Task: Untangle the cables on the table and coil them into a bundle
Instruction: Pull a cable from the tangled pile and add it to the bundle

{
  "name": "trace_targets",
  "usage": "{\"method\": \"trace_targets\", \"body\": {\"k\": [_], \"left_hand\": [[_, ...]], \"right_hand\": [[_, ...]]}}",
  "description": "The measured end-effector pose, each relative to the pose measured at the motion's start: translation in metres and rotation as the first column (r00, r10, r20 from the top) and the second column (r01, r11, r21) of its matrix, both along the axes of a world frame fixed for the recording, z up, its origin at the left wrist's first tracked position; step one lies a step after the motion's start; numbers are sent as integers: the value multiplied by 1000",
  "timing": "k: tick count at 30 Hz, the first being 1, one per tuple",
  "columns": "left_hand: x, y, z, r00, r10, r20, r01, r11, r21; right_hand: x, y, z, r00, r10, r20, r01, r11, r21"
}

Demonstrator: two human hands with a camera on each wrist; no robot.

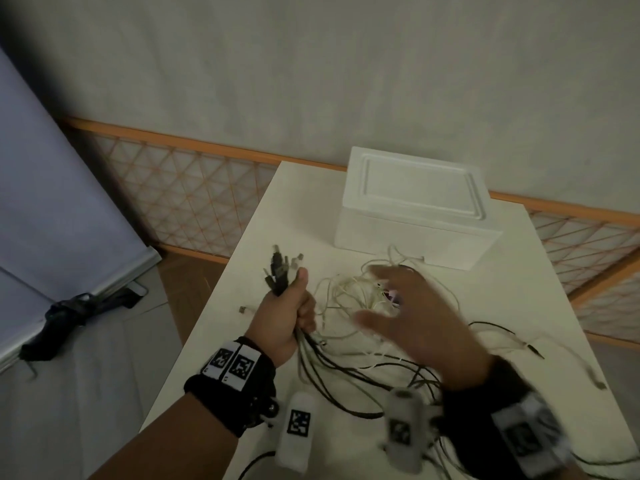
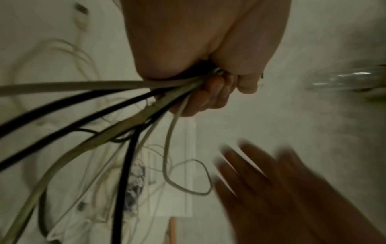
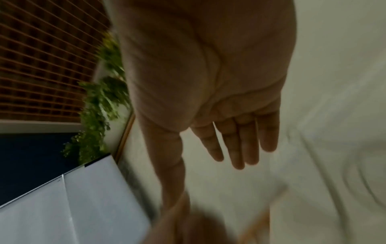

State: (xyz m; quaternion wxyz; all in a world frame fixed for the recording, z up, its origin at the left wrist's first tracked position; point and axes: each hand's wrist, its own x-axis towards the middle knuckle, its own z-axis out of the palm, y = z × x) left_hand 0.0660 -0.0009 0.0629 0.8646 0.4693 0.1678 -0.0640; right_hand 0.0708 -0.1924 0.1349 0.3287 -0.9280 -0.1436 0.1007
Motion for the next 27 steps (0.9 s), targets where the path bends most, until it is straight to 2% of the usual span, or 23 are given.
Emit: {"method": "trace_targets", "body": {"k": [1,2,4,6,8,10,13,16,19,21,23,25,27], "left_hand": [[-1,-8,10,997,-36,65,37,999,-4],[-3,-14,18,990,-60,129,58,998,15],[-5,-17,32,971,-82,223,73,996,48],[-9,-7,40,962,-59,266,60,998,7],[-12,12,46,968,12,252,11,996,-89],[-15,36,48,971,107,213,-63,977,-202],[-23,72,47,966,226,127,-177,932,-316],[-33,102,33,953,302,26,-277,903,-328],[-35,110,4,945,307,-114,-328,890,-318],[-36,102,-19,930,309,-201,-357,892,-277],[-38,89,-44,913,297,-279,-361,907,-216],[-42,75,-67,897,266,-354,-340,925,-167],[-46,59,-85,870,269,-412,-334,938,-92]], "right_hand": [[-4,24,-10,983,121,-137,-116,992,44],[-6,40,-25,953,224,-205,-218,974,55],[-8,57,-53,936,286,-203,-295,955,-16],[-6,56,-68,944,308,-115,-327,917,-229],[-4,42,-79,939,341,-38,-319,826,-465],[-4,21,-86,949,316,10,-259,796,-546],[-10,-17,-91,969,187,163,-52,794,-605],[-21,-58,-93,955,27,294,176,749,-639],[-32,-87,-92,940,-91,330,291,720,-630],[-40,-94,-91,945,-102,310,279,745,-605],[-46,-99,-94,968,-128,216,241,717,-655],[-48,-106,-101,983,-184,18,135,650,-747],[-49,-114,-105,963,-217,-162,16,642,-767]]}}
